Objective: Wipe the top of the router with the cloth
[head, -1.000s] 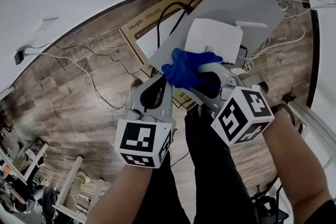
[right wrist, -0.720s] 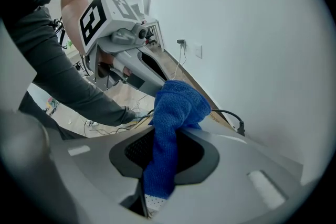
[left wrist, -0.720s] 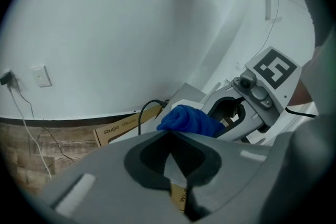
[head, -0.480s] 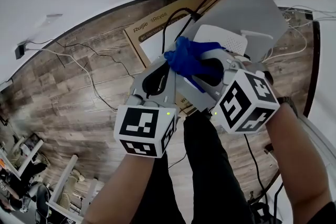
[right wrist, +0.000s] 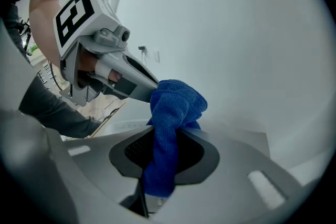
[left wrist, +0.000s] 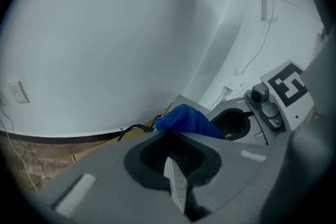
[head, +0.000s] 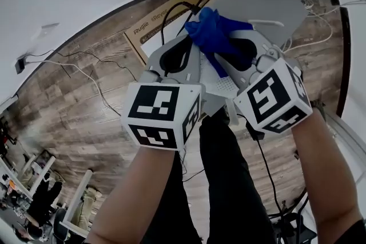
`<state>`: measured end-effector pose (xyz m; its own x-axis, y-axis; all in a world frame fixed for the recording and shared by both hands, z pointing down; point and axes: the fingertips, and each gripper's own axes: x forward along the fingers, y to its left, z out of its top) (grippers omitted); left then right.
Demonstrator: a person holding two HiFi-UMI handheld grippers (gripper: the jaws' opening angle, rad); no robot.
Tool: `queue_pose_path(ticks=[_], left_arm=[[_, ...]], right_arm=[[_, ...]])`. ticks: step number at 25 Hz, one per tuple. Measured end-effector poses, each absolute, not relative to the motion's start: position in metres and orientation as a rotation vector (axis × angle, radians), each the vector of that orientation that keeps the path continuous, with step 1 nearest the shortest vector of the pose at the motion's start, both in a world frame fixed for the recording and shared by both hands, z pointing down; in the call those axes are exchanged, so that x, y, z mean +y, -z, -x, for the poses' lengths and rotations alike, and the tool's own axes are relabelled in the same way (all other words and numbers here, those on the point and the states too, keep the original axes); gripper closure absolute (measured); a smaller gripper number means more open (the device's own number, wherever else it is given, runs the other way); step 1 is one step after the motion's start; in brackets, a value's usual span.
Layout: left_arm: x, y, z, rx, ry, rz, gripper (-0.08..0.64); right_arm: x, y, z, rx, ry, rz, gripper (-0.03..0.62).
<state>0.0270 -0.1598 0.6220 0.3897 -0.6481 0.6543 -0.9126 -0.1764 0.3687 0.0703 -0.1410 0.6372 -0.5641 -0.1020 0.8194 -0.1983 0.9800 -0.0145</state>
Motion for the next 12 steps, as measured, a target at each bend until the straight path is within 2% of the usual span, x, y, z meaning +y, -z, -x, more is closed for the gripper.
queue_pose_path(ticks=[12], left_arm=[[-0.163, -0.611, -0.102, -1.193, -0.54, -2.05, 0.56]], right_arm=[[-0.142, -0.635, -0.148, -2.168, -0.208, -0.408, 0.479]])
